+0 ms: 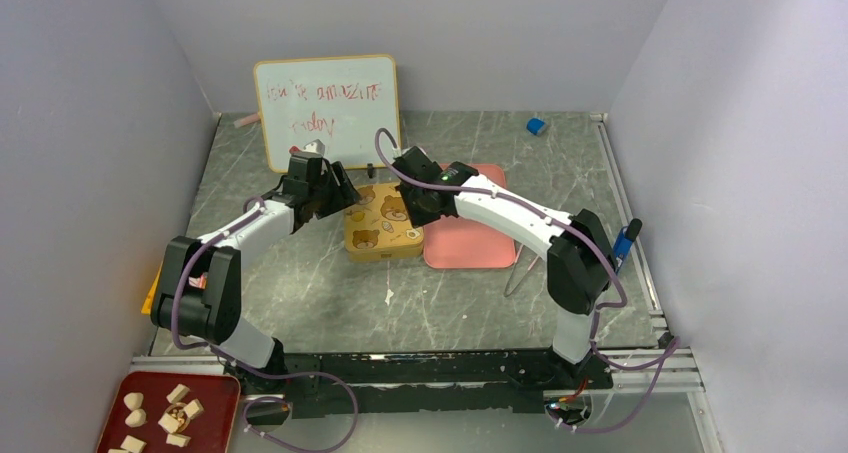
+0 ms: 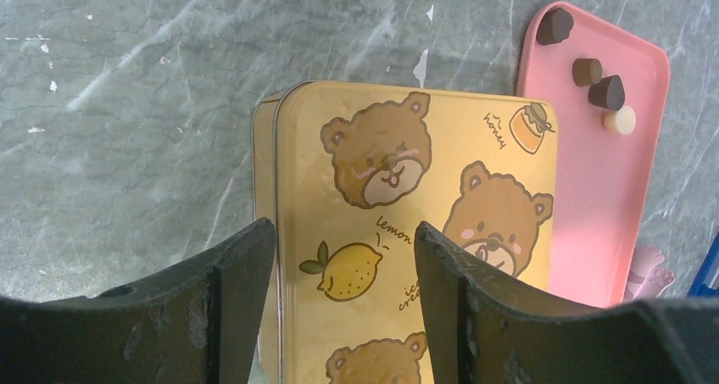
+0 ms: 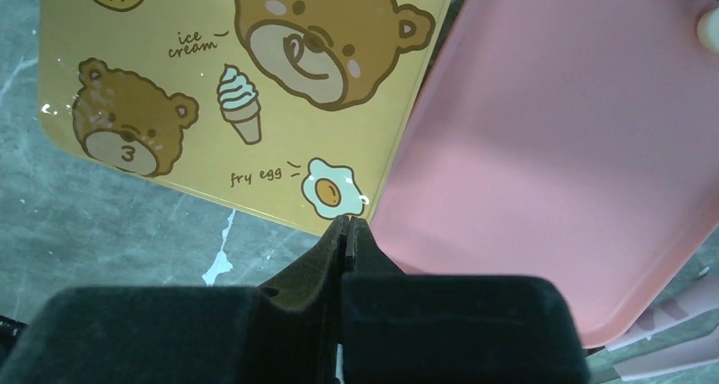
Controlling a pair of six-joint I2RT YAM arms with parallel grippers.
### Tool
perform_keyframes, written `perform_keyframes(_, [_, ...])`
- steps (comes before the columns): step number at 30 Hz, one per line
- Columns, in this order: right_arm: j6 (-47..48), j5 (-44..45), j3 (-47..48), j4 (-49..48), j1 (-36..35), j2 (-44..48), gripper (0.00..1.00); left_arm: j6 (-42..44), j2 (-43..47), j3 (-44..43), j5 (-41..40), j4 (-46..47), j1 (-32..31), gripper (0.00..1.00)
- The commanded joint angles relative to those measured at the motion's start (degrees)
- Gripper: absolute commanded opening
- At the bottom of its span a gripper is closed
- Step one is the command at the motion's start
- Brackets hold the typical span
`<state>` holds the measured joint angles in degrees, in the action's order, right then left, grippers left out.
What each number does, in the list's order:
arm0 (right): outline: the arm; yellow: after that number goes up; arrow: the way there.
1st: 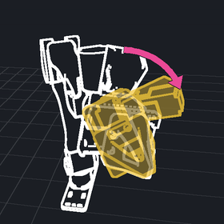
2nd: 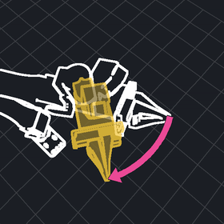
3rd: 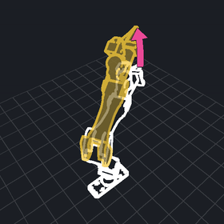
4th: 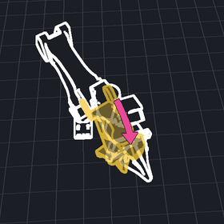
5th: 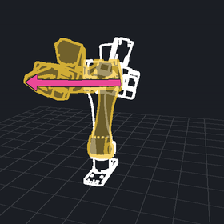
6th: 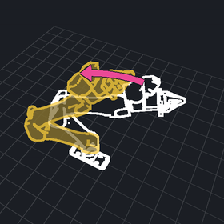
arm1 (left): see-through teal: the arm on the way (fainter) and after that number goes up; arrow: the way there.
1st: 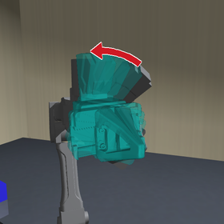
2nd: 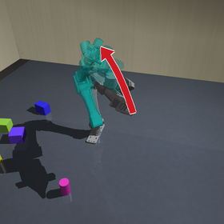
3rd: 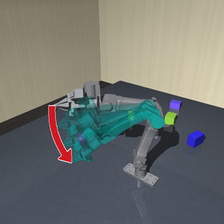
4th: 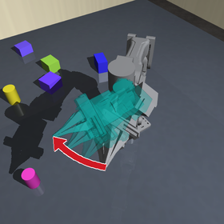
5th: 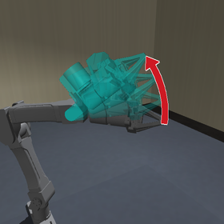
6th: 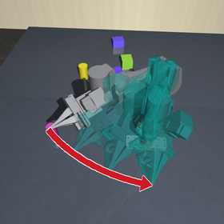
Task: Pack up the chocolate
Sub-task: Adjust the box lid on the packing box.
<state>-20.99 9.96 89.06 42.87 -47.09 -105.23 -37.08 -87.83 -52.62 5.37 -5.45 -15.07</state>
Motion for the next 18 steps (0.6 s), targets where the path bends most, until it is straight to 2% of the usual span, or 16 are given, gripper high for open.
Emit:
perform_keyframes(1, [0.1,-0.5,1.5,-1.3,-0.4,0.4,0.00,0.6,0.8,-0.7,0.8,0.7,0.2,0.65])
perform_keyframes(10, [-1.3,-5.2,-7.1,-5.0,-0.4,-3.1,0.00,0.3,1.2,0.7,0.4,1.0,0.2,0.65])
perform_keyframes(18, [-0.9,-3.0,-5.1,-4.6,-0.4,-1.7,0.00,-0.1,1.9,1.0,0.7,1.1,0.2,0.65])
